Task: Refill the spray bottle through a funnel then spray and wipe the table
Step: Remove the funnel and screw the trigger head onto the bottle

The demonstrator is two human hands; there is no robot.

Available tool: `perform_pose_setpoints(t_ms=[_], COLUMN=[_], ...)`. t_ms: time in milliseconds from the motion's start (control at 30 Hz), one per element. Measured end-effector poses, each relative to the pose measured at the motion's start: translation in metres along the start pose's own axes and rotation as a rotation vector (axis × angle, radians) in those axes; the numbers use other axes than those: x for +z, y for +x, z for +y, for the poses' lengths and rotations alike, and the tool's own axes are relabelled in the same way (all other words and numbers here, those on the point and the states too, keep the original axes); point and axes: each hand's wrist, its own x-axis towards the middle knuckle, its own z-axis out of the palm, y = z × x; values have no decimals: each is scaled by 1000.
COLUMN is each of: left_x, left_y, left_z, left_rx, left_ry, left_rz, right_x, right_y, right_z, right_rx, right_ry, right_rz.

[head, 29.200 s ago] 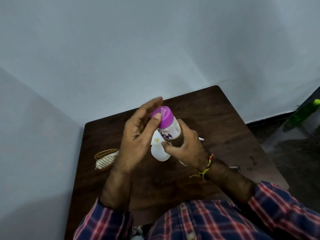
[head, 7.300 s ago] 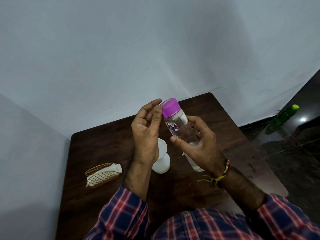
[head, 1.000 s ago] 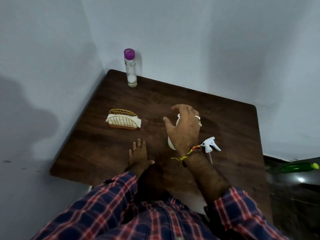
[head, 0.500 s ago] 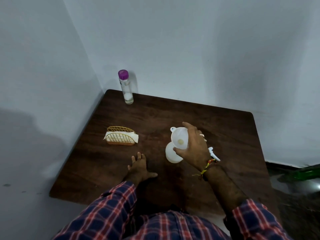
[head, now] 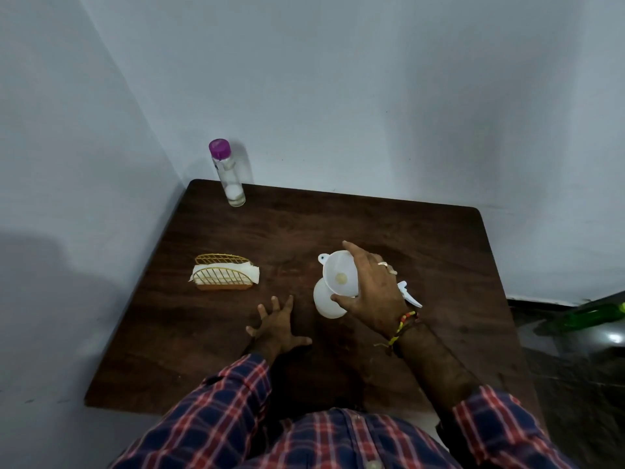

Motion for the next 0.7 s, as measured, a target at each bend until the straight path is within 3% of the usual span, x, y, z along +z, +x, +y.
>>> perform_pose_setpoints(t_ms=[200,333,433,500,567,700], left_x=[-7,-8,-6,-3,-5,-7], left_y=[1,4,7,9,7,5], left_z=[5,16,27,35,43,52], left_rx=[-5,14,211,340,377,377], left_ry=[-25,-280,-404,-445,-462,-383], left_rz=[-18,113,234,290,306,318], right_x=[2,0,-1,-2,-3,-3], right_y=[3,3,2,2,2,2], right_z=[4,4,6,7,9,12], right_rx=[2,-35,-21,-17,-38,-34], right_ry=[8,-8,-26,26,44,39], right_rz=[63,65,7,57,105,52])
